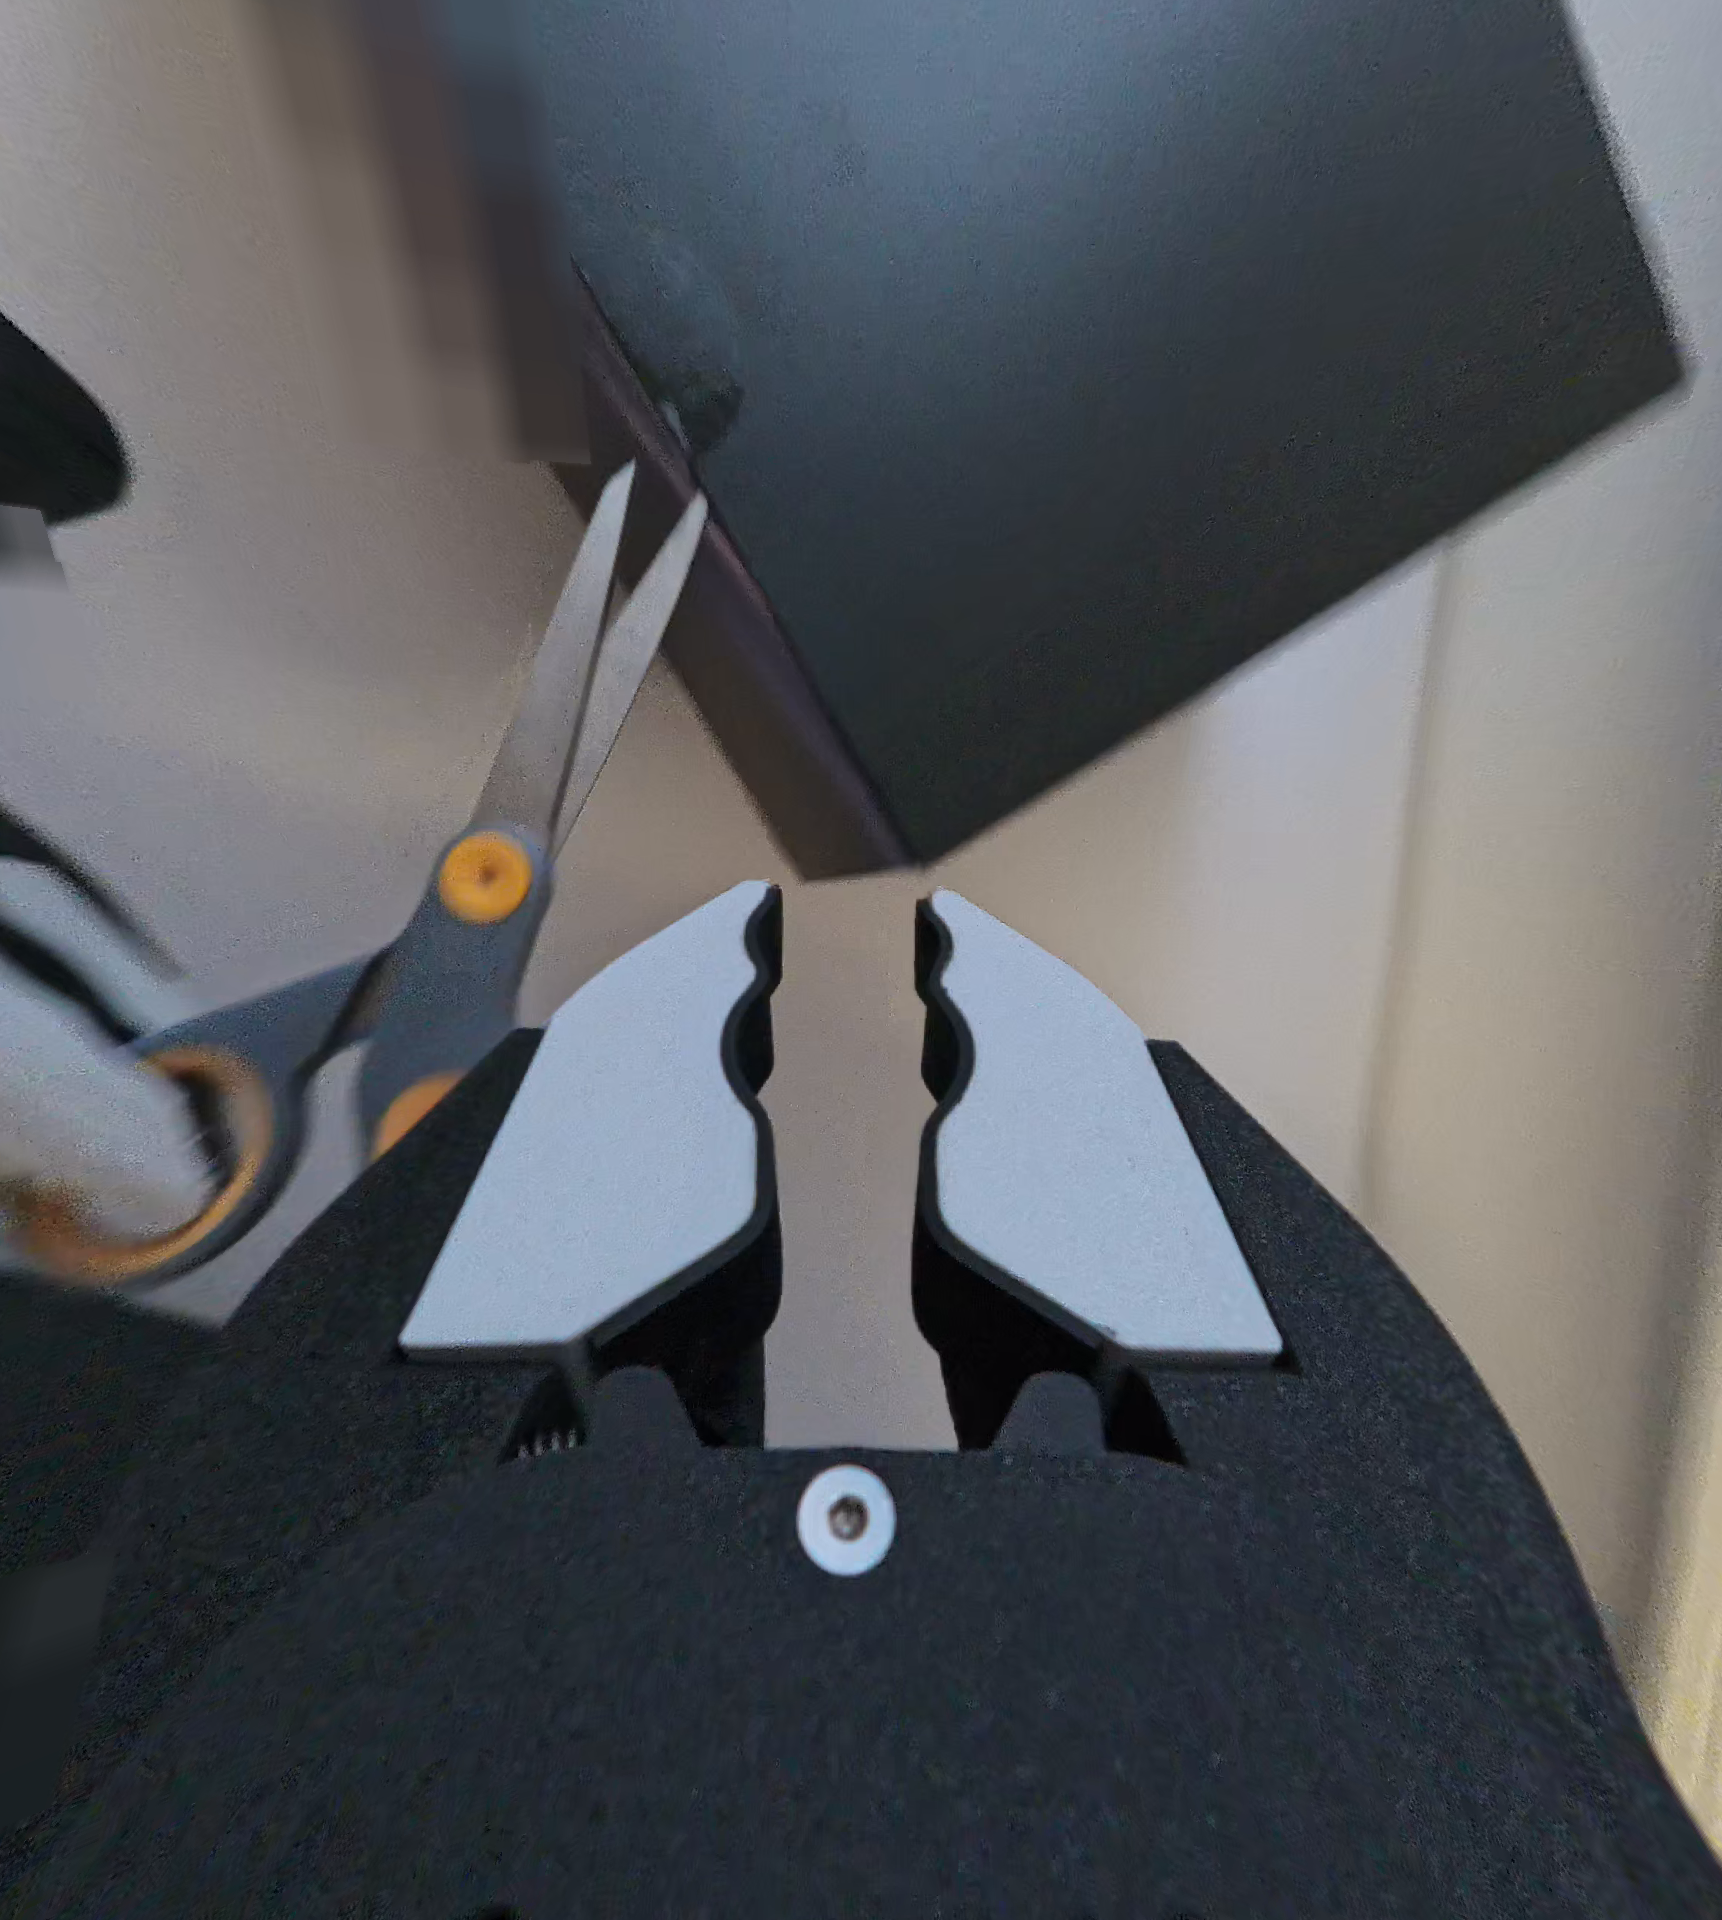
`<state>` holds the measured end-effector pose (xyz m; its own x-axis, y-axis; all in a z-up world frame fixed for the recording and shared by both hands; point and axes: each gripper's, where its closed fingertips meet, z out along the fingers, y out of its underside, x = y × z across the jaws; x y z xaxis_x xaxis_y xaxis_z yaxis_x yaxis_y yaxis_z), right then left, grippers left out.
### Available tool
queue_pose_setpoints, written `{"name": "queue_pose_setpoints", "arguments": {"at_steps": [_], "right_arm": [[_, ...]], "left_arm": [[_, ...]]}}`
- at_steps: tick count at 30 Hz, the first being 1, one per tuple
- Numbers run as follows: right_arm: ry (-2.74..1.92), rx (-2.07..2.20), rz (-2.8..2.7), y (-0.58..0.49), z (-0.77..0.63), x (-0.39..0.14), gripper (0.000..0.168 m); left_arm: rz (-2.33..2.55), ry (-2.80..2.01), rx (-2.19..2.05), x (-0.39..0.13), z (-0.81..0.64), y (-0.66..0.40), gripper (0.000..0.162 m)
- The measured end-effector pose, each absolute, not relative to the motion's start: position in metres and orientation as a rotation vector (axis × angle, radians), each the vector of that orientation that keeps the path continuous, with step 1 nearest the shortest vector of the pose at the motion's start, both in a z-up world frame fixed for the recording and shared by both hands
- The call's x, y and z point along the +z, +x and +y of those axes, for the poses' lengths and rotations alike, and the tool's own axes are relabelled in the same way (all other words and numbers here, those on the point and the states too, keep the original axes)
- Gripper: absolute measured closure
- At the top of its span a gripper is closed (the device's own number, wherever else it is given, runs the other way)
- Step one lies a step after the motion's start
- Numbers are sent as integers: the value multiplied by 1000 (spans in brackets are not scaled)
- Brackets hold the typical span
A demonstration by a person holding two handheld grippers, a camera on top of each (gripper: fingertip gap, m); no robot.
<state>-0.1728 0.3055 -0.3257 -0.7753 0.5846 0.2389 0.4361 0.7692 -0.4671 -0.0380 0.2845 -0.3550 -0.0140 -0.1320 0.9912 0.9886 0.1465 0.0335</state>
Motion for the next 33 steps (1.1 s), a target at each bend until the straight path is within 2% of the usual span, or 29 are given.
{"name": "queue_pose_setpoints", "arguments": {"at_steps": [5, 7, 9, 13, 15, 20, 22, 24, 30, 33], "right_arm": [[-292, 366, -2489, -217, 273, -359, 146], [-251, 409, -2496, -217, 267, -363, 161], [-253, 443, -2509, -216, 265, -364, 161], [-263, 487, -2576, -205, 262, -367, 148], [-242, 452, -2547, -206, 266, -368, 155], [-129, 353, -2459, -210, 266, -374, 151], [-86, 373, -2430, -208, 263, -370, 155], [-66, 362, -2414, -209, 264, -369, 154], [-104, 359, -2369, -214, 267, -363, 136], [-96, 343, -2327, -213, 267, -361, 138]], "left_arm": [[-1198, -985, -1167, -356, 284, -39, 159], [-1194, -987, -1162, -356, 286, -38, 159], [-1194, -981, -1157, -357, 286, -38, 159], [-1187, -971, -1157, -357, 287, -39, 159], [-1184, -971, -1160, -356, 287, -39, 159], [-1190, -964, -1154, -356, 288, -39, 159], [-1189, -964, -1158, -356, 288, -39, 159], [-1194, -971, -1151, -357, 288, -39, 159], [-1203, -976, -1153, -357, 288, -39, 159], [-1202, -972, -1155, -357, 287, -40, 159]]}}
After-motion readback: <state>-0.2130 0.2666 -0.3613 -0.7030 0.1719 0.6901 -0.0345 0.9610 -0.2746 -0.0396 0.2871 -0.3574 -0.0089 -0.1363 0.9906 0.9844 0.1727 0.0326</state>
